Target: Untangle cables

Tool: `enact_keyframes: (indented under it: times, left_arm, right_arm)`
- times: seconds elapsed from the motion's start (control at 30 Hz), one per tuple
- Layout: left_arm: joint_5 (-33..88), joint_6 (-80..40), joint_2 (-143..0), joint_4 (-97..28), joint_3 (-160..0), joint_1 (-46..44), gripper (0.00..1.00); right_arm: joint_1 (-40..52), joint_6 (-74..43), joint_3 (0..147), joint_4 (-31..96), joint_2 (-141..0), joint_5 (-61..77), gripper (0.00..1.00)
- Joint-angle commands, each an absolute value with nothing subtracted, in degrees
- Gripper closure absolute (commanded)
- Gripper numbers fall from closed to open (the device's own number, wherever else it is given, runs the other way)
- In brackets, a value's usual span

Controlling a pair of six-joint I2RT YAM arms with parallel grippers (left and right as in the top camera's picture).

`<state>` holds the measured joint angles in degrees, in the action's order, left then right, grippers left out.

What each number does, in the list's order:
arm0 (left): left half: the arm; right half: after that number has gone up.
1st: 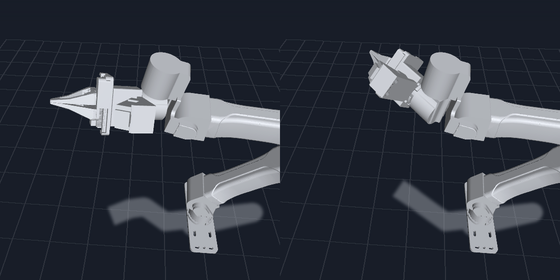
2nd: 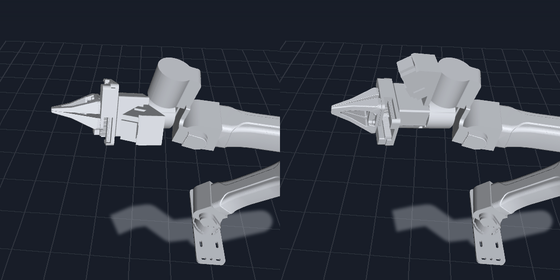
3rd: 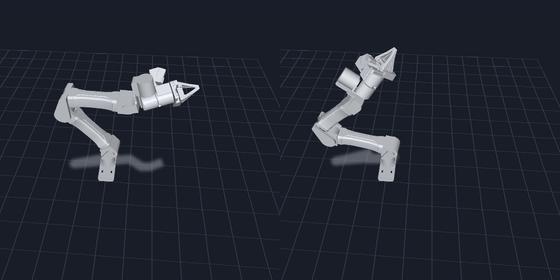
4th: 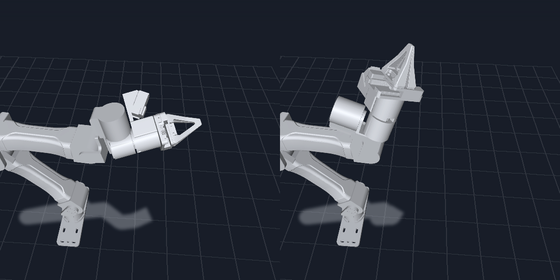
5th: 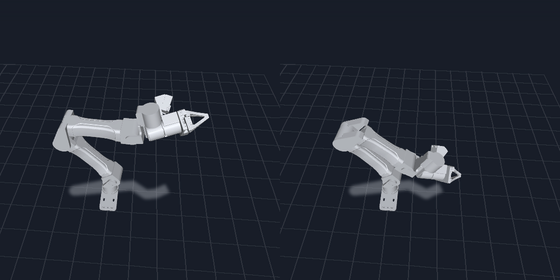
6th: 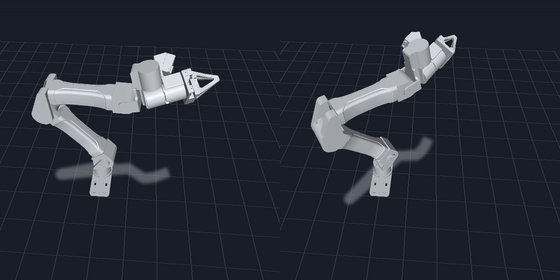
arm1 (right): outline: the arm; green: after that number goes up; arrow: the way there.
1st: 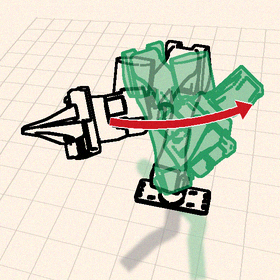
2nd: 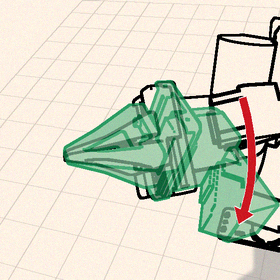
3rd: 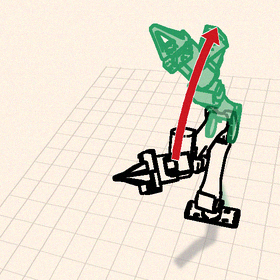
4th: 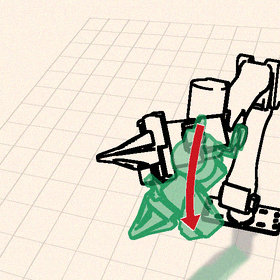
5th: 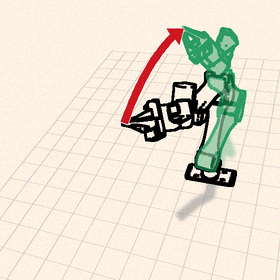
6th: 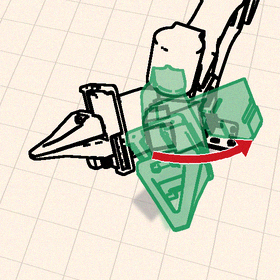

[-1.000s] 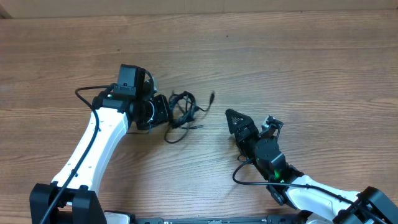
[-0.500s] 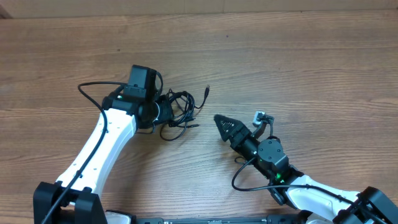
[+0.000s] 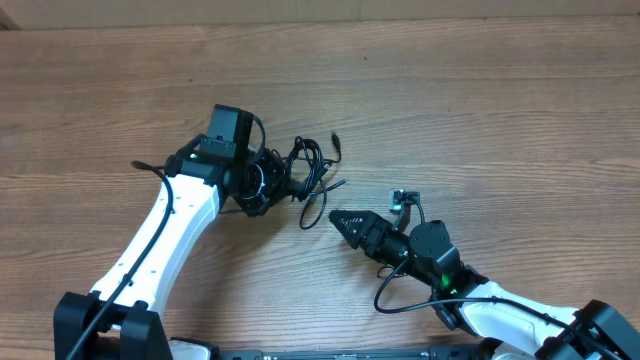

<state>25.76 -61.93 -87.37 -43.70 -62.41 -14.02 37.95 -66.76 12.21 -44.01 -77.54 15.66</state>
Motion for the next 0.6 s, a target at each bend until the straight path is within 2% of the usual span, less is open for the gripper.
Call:
enact_keyframes:
  times: [0.0, 0.43, 0.57]
  left_arm:
    - [32.1, -70.3, -86.5, -43.5, -63.5, -14.3, 0.96]
    - [35.0, -72.3, -86.5, -43.7, -63.5, -16.0, 0.95]
    - [35.0, -72.4, -86.5, -43.6, -63.5, -17.0, 0.96]
  right_arm:
    - [38.2, -65.7, 12.2, -44.5, -77.8, 16.7, 0.18]
    - [38.2, -65.7, 12.2, -48.0, -77.8, 16.8, 0.27]
    - [38.2, -65.7, 12.2, -48.3, -77.8, 16.8, 0.34]
